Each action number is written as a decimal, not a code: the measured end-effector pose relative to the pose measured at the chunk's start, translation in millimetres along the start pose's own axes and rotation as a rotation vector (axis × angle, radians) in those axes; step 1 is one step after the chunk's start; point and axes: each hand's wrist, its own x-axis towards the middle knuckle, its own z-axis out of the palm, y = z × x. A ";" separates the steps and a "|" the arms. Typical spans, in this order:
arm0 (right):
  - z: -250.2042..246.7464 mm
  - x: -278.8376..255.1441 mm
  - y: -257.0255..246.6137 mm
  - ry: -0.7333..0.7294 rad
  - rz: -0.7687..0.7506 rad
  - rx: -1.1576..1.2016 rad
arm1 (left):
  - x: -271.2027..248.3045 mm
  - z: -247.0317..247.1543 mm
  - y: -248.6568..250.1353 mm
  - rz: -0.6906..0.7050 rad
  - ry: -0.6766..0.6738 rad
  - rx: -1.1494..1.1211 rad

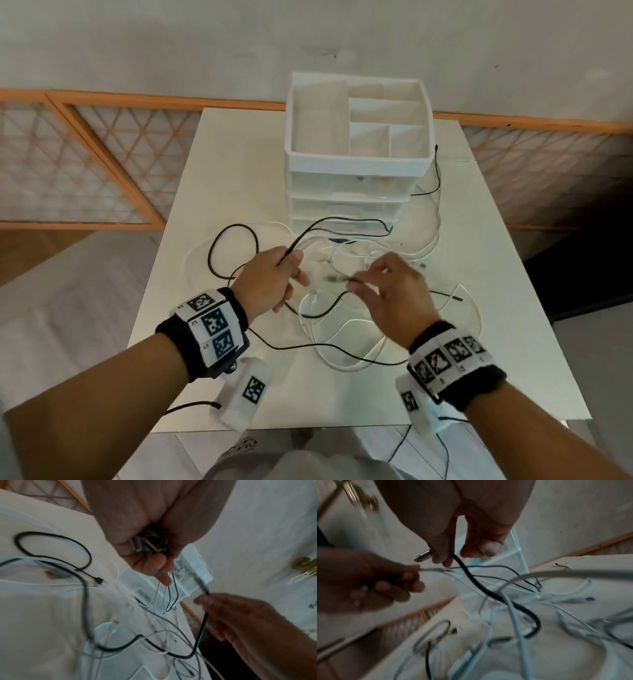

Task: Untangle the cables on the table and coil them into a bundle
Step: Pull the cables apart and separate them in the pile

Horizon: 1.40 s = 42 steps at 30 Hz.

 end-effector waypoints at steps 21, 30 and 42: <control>-77.6 60.9 34.1 0.419 0.890 0.427 | 12.1 28.2 17.8 0.065 -0.189 -0.132; -40.3 35.9 -26.0 0.025 0.009 -0.037 | 14.9 40.0 56.3 0.160 -0.203 -0.110; -144.5 109.1 -0.7 0.741 0.513 0.464 | 24.0 10.1 -11.2 0.098 -0.127 0.339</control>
